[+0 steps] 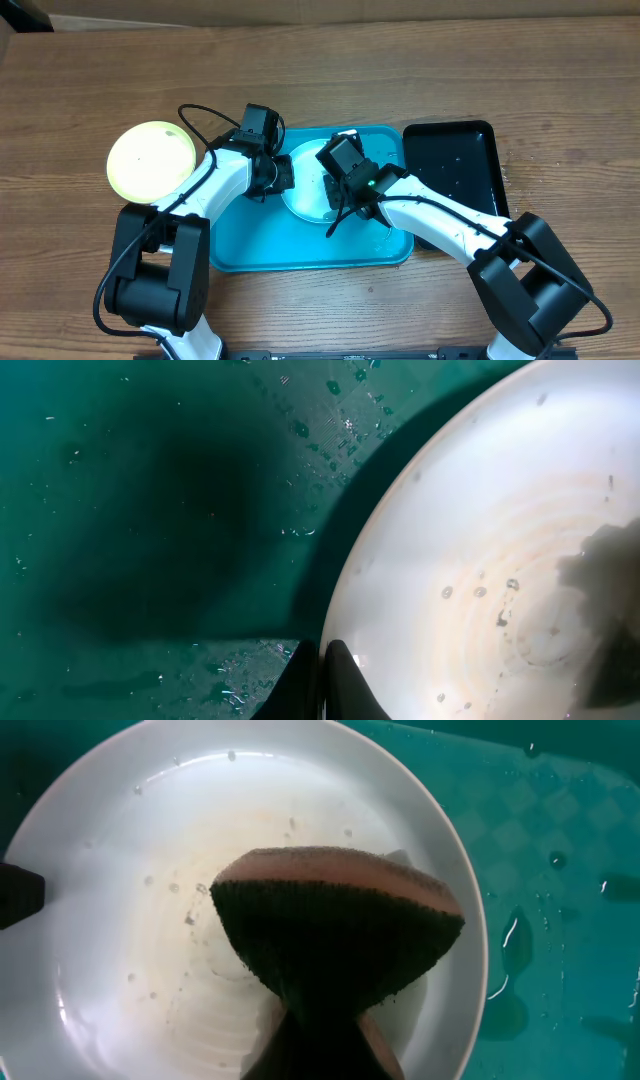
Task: Clean dirty plates on tray and stack at the side
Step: 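Scrub the white plate again with the sponge in the right gripper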
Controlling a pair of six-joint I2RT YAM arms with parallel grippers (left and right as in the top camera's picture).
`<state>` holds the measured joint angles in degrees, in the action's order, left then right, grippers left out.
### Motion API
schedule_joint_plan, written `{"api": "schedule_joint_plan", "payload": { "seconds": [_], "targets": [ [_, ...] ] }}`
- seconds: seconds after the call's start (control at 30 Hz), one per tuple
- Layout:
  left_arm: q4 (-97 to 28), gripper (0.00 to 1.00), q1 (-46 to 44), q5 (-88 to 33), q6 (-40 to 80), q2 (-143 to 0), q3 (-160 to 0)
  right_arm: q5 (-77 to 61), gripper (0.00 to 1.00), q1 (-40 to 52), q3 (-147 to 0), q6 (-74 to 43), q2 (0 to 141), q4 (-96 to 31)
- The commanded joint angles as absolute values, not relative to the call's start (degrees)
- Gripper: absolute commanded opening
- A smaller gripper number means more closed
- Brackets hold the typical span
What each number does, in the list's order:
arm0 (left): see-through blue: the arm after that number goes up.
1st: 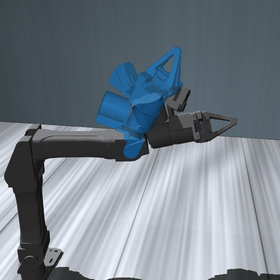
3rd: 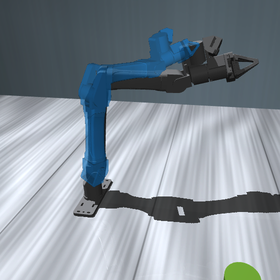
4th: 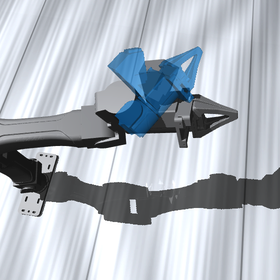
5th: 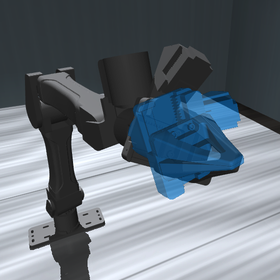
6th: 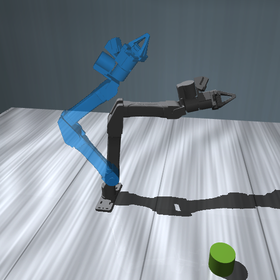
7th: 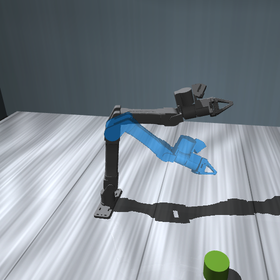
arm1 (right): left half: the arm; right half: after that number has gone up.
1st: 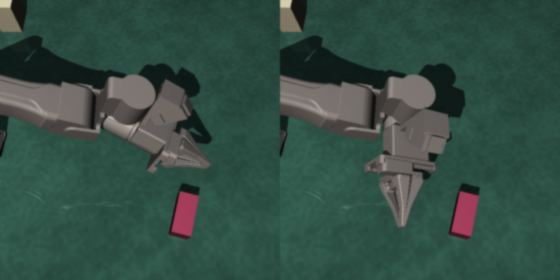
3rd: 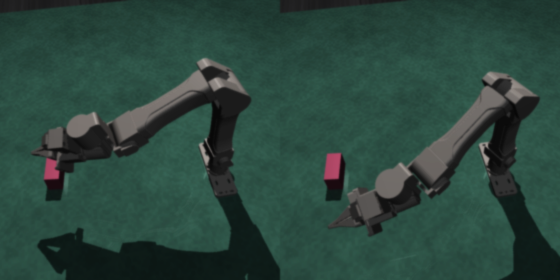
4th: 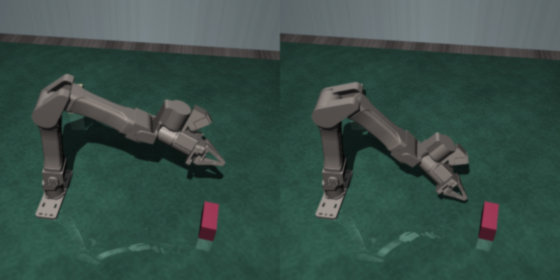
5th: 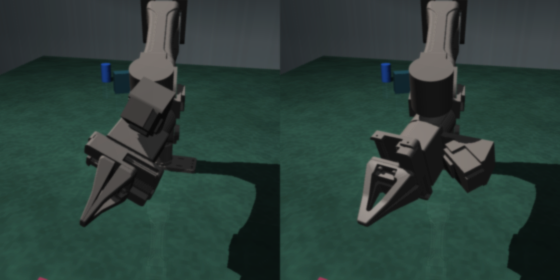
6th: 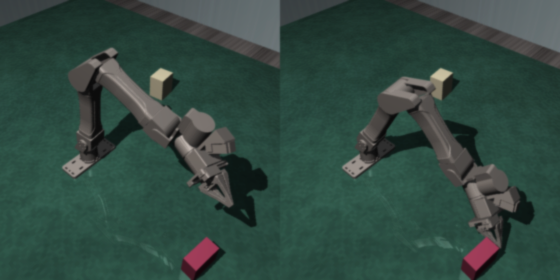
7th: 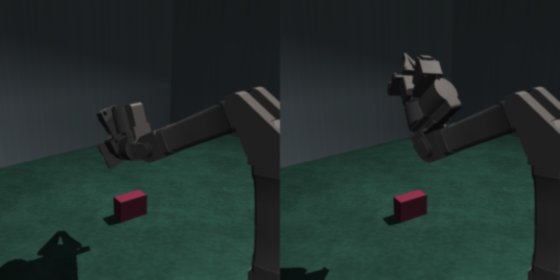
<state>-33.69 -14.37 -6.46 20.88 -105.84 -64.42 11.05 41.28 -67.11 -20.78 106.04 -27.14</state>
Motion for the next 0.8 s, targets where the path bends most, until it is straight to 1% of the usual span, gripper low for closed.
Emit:
{"api": "schedule_joint_plan", "payload": {
  "seconds": [0.0, 0.23, 0.57, 0.67, 0.77],
  "targets": [
    [-33.8, 0.04, -14.7, -7.1, 21.4, -105.6, -63.4, 10.9, 0.04, 41.1, -66.6, -21.3, 106.0, -26.1],
    [-33.8, 0.04, -14.7, -7.1, 21.4, -105.6, -63.4, 10.9, 0.04, 41.1, -63.2, -21.3, 106.0, -22.3],
    [-33.9, 0.04, -14.7, -7.1, 21.4, -105.6, -63.4, 12.2, 0.04, 41.1, -63.2, -21.1, 106.5, -15.0],
    [-33.9, 0.04, -14.7, -7.1, 21.4, -105.6, -63.4, 12.6, 0.04, 41.1, -63.2, -21.1, 107.5, -15.1],
    [-34.0, 0.04, -14.6, -7.1, 21.4, -105.6, -63.4, 12.4, 0.04, 41.1, -63.8, -21.3, 106.7, -18.0]
  ]
}}
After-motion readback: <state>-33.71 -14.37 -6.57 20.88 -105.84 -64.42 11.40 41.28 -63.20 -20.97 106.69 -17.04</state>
